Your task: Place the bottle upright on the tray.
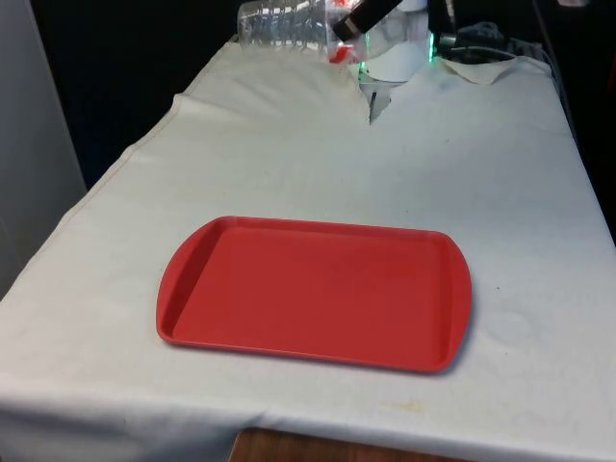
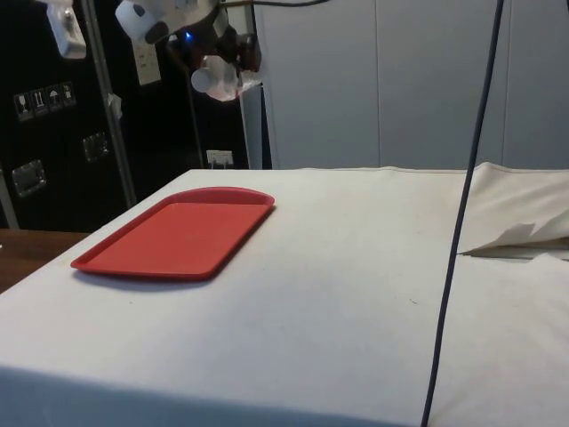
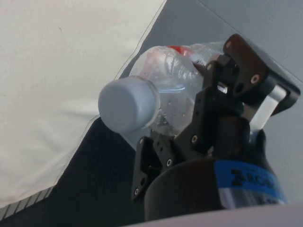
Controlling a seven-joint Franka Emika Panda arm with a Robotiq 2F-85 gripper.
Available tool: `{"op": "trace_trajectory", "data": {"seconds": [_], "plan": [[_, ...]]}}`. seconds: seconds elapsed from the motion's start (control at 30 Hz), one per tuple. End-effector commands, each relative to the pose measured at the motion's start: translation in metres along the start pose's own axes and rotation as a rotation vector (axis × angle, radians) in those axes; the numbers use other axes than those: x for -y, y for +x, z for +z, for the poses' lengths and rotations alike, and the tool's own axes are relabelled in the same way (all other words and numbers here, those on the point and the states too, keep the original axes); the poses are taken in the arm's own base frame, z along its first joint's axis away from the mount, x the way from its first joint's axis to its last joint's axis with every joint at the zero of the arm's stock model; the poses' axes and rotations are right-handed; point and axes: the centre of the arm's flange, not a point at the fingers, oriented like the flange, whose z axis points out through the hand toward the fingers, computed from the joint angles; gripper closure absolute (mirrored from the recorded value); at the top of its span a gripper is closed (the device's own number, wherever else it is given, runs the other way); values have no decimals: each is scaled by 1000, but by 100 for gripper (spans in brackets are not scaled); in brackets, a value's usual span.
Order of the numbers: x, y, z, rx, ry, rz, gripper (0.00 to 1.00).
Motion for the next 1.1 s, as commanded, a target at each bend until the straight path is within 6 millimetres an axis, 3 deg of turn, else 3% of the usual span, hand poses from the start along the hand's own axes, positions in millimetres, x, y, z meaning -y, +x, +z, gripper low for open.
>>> {"op": "trace_trajectory", "data": {"seconds": [0.0,0.5,1.07], "plan": [[-1,-5,-2,-9,7,0,100],[-15,-29,-16,-44,17,20,100],[-31,-39,-14,-139,27,89,100]]}}
